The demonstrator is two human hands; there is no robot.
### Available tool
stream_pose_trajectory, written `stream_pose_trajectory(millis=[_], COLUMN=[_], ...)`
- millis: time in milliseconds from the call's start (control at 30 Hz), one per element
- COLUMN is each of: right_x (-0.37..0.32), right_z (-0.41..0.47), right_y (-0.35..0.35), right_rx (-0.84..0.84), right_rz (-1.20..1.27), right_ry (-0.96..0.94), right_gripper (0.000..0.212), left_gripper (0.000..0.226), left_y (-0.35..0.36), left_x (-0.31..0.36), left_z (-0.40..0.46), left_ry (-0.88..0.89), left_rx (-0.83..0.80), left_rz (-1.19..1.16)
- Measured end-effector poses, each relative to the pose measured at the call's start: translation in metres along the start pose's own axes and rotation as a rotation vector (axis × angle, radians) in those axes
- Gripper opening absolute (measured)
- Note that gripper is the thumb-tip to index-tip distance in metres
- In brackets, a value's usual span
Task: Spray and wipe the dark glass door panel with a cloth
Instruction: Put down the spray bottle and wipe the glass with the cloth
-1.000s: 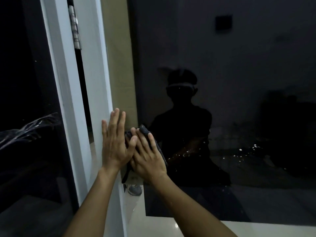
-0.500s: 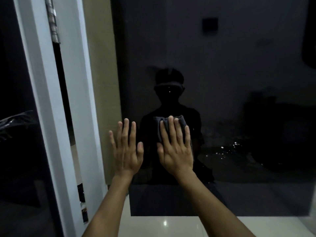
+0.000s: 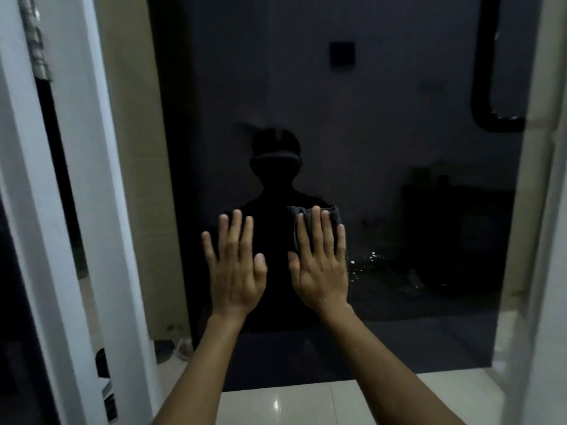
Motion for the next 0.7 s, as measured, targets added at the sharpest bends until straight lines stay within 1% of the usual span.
stream_pose_trajectory(millis=[67,133,200,267,367,467,533,633,700], right_x=[0.001,0.006,0.024,0.053,0.099,0.137,0.156,0.161,0.159], right_z=[0.0,-0.001,-0.004,-0.01,-0.02,-0.029,-0.031,-0.032,-0.033], right_y=[-0.001,-0.002,-0.004,-0.007,-0.016,-0.023,-0.025,-0.026,-0.026], right_rx=[-0.011,-0.016,-0.018,-0.007,0.005,-0.002,-0.004,-0.004,-0.001], right_rz=[-0.003,-0.01,-0.011,-0.026,-0.052,-0.052,-0.056,-0.06,-0.058], right_ry=[-0.013,-0.041,-0.055,-0.02,0.086,0.104,0.106,0.104,0.096], right_gripper=[0.064,0.064,0.063,0.064,0.064,0.065,0.065,0.066,0.066], left_gripper=[0.063,0.064,0.064,0.064,0.064,0.064,0.063,0.062,0.062], left_y=[0.012,0.021,0.029,0.032,0.033,0.033,0.032,0.034,0.037], left_x=[0.036,0.053,0.054,0.051,0.052,0.054,0.061,0.082,0.103], left_z=[0.004,0.004,0.001,-0.002,-0.002,-0.002,-0.001,-0.002,-0.004], left_ry=[0.075,0.068,0.038,0.048,0.056,0.022,-0.038,-0.129,-0.096], left_rx=[-0.05,-0.073,-0.068,-0.051,-0.028,-0.008,0.009,0.029,0.018], left_rz=[-0.044,-0.051,-0.012,0.04,0.076,0.068,0.043,0.003,-0.03])
Point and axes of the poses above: each hand's wrist, its own z-axis towards the middle knuckle, its own y-axis out of the palm, x = y × z, the point moved 3 cm from there along z, towards the middle knuckle, and after that the axes turned 7 degrees about x, right-handed, at the moved point
